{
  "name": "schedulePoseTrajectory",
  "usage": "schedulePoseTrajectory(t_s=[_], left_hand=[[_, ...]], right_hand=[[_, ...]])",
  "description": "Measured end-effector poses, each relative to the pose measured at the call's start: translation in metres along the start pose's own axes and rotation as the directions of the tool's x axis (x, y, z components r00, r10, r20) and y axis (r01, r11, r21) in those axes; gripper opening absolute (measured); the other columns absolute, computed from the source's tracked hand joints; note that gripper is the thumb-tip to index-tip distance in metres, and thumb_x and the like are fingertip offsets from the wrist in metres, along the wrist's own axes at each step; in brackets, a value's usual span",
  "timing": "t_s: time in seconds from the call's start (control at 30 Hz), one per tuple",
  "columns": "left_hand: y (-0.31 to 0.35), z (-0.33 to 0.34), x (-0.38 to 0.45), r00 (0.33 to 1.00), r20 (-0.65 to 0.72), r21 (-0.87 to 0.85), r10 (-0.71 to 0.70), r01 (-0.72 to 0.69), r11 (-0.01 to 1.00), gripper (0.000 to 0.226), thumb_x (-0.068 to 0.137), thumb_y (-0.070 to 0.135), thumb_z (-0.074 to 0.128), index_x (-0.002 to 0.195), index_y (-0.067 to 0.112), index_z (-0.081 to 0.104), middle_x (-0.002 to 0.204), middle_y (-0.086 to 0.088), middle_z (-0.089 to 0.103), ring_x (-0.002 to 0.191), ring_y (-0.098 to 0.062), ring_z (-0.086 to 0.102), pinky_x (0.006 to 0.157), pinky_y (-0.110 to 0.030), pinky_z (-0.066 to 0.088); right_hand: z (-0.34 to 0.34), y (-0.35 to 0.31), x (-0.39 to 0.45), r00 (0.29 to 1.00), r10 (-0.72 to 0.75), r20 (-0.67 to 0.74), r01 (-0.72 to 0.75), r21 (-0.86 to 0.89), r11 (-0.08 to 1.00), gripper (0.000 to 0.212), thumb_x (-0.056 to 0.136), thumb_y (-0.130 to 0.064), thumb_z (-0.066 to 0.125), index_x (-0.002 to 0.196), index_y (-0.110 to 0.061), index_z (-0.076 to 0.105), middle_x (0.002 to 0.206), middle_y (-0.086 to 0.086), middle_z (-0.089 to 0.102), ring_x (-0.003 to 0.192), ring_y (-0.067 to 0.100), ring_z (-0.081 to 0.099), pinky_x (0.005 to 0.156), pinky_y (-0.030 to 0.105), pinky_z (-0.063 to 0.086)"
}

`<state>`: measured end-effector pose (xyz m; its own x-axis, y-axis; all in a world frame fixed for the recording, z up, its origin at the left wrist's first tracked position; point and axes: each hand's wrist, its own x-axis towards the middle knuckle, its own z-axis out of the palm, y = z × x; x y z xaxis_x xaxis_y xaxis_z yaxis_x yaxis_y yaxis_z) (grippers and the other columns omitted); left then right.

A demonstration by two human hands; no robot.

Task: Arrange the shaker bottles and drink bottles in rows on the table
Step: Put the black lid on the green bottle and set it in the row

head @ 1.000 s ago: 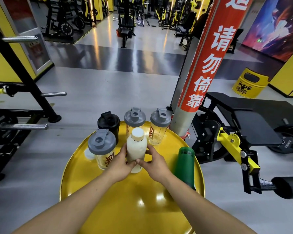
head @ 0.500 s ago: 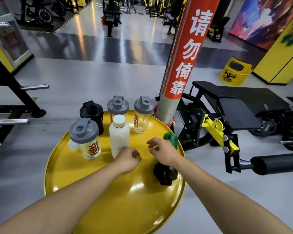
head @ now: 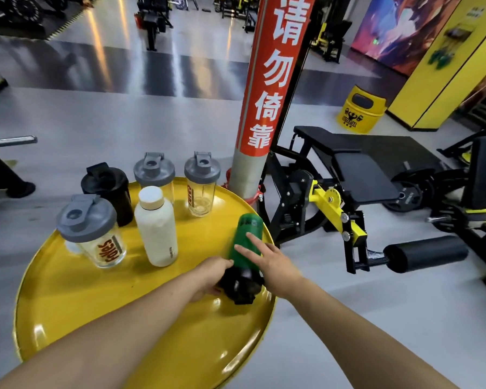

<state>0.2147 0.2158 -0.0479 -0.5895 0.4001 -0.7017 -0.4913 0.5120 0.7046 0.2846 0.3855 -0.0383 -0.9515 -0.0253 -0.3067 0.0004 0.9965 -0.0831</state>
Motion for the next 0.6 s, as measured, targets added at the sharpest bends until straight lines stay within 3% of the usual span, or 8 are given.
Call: schedulePoseTrajectory(t_s=[0.07, 0.13, 0.2, 0.27, 0.33, 0.43, 0.5, 0.6], left_hand=[[0.004, -0.002, -0.004, 1.0, 0.002, -0.05, -0.004, 0.004, 0.999, 0.032, 0.102, 0.037, 0.044, 0.12, 0.015, 0.059, 0.106, -0.006, 0.068, 0.1, -0.028, 0.066, 0.093, -0.043, 0.053], [0.011, -0.011, -0.009, 0.999, -0.035, -0.111, 0.029, -0.033, 0.993, 0.038, 0.101, 0.044, 0.043, 0.122, 0.017, 0.061, 0.117, -0.006, 0.068, 0.106, -0.027, 0.063, 0.094, -0.041, 0.048], [0.021, -0.025, -0.011, 0.99, -0.109, -0.161, 0.094, -0.111, 0.981, 0.05, 0.101, 0.053, 0.037, 0.128, 0.019, 0.061, 0.126, -0.005, 0.062, 0.12, -0.029, 0.057, 0.1, -0.043, 0.043], [0.031, -0.04, -0.014, 0.971, -0.181, -0.213, 0.157, -0.195, 0.957, 0.054, 0.101, 0.056, 0.033, 0.126, 0.018, 0.062, 0.127, -0.005, 0.063, 0.121, -0.028, 0.056, 0.104, -0.045, 0.043], [0.04, -0.048, -0.016, 0.956, -0.212, -0.318, 0.204, -0.265, 0.91, 0.051, 0.102, 0.052, 0.034, 0.127, 0.018, 0.062, 0.129, -0.005, 0.064, 0.12, -0.027, 0.057, 0.102, -0.047, 0.048], [0.05, -0.053, -0.022, 0.94, -0.241, -0.457, 0.243, -0.33, 0.826, 0.044, 0.104, 0.043, 0.035, 0.127, 0.019, 0.064, 0.128, -0.003, 0.064, 0.117, -0.027, 0.058, 0.087, -0.045, 0.054], [0.051, -0.054, -0.023, 0.928, -0.26, -0.479, 0.266, -0.363, 0.799, 0.04, 0.103, 0.038, 0.035, 0.12, 0.022, 0.068, 0.126, -0.004, 0.066, 0.113, -0.027, 0.061, 0.083, -0.043, 0.054], [0.053, -0.056, -0.025, 0.908, -0.302, -0.465, 0.289, -0.405, 0.787, 0.04, 0.103, 0.031, 0.034, 0.122, 0.019, 0.067, 0.127, -0.004, 0.066, 0.112, -0.023, 0.062, 0.095, -0.049, 0.05]], right_hand=[[0.005, 0.002, 0.007, 1.0, -0.015, -0.027, 0.015, -0.001, 1.0, 0.112, 0.086, 0.005, 0.063, 0.152, -0.056, -0.004, 0.166, -0.014, -0.016, 0.146, 0.041, 0.027, 0.105, 0.046, 0.049], [0.001, 0.005, 0.015, 0.996, -0.032, -0.084, 0.037, 0.058, 0.998, 0.112, 0.084, -0.014, 0.076, 0.152, -0.055, -0.002, 0.167, -0.013, -0.01, 0.142, 0.038, 0.035, 0.105, 0.046, 0.048], [-0.01, 0.007, 0.02, 0.99, -0.031, -0.141, 0.059, 0.197, 0.979, 0.111, 0.076, -0.034, 0.084, 0.155, -0.05, 0.007, 0.168, -0.009, 0.003, 0.14, 0.035, 0.04, 0.108, 0.049, 0.045], [-0.027, 0.006, 0.026, 0.981, -0.024, -0.194, 0.091, 0.344, 0.935, 0.109, 0.071, -0.044, 0.086, 0.156, -0.044, 0.018, 0.166, -0.007, 0.016, 0.145, 0.028, 0.035, 0.111, 0.048, 0.041], [-0.045, -0.001, 0.03, 0.97, 0.002, -0.244, 0.122, 0.492, 0.862, 0.107, 0.067, -0.044, 0.089, 0.154, -0.041, 0.027, 0.16, -0.009, 0.032, 0.144, 0.019, 0.037, 0.113, 0.044, 0.04], [-0.061, -0.013, 0.041, 0.971, 0.047, -0.236, 0.133, 0.691, 0.71, 0.096, 0.068, -0.031, 0.092, 0.147, -0.031, 0.037, 0.142, -0.01, 0.052, 0.131, 0.013, 0.048, 0.108, 0.035, 0.043], [-0.064, -0.016, 0.047, 0.976, 0.074, -0.203, 0.111, 0.768, 0.63, 0.092, 0.07, -0.03, 0.091, 0.144, -0.029, 0.037, 0.14, -0.01, 0.052, 0.13, 0.015, 0.05, 0.108, 0.038, 0.045], [-0.066, -0.016, 0.055, 0.979, 0.069, -0.194, 0.127, 0.834, 0.537, 0.083, 0.076, -0.026, 0.087, 0.143, -0.03, 0.039, 0.142, -0.008, 0.049, 0.132, 0.014, 0.048, 0.113, 0.038, 0.042]])
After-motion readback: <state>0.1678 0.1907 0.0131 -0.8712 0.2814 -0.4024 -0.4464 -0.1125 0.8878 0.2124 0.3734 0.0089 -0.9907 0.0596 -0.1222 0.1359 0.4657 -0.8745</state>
